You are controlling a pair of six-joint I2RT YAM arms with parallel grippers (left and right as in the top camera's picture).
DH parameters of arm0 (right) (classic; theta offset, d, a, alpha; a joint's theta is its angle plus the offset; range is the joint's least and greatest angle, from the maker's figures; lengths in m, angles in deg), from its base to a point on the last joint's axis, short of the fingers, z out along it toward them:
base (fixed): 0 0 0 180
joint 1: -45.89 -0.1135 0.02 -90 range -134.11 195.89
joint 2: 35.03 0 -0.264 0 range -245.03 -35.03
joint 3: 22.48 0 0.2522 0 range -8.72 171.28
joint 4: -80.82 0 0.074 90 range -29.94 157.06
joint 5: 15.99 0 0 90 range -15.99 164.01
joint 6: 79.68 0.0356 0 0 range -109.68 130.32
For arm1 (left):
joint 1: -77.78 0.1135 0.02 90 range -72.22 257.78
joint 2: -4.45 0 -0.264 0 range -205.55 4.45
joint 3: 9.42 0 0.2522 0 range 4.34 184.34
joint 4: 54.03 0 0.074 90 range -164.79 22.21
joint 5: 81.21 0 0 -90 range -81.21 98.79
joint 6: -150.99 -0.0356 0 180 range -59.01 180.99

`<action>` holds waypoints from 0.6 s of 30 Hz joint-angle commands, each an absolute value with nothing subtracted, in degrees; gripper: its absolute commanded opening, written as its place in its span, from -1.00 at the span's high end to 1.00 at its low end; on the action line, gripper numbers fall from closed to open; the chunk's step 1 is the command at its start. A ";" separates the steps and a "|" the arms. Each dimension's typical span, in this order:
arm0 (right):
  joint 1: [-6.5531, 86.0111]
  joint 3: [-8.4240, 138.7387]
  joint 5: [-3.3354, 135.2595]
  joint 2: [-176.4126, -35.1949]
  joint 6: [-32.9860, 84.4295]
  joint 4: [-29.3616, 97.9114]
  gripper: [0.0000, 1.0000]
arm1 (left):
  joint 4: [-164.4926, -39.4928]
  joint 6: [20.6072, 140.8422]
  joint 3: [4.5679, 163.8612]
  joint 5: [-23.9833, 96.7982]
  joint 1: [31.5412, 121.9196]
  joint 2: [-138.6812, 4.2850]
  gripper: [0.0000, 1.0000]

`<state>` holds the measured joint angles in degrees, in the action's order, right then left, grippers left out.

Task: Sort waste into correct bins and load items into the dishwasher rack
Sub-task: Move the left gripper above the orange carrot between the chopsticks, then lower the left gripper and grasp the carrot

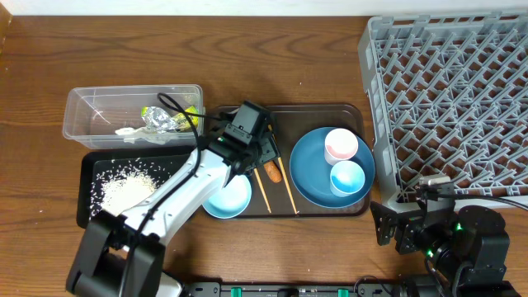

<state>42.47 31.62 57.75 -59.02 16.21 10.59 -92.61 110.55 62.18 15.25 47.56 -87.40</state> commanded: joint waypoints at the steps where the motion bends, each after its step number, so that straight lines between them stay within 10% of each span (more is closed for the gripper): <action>1: 41.84 32.51 57.89 -58.91 16.67 10.44 -0.99 | -91.84 111.07 62.79 14.07 47.41 -89.44 -0.29; 18: 41.84 32.51 57.89 -58.91 16.67 10.44 -0.99 | -90.64 111.31 62.79 9.37 44.79 -95.12 -0.29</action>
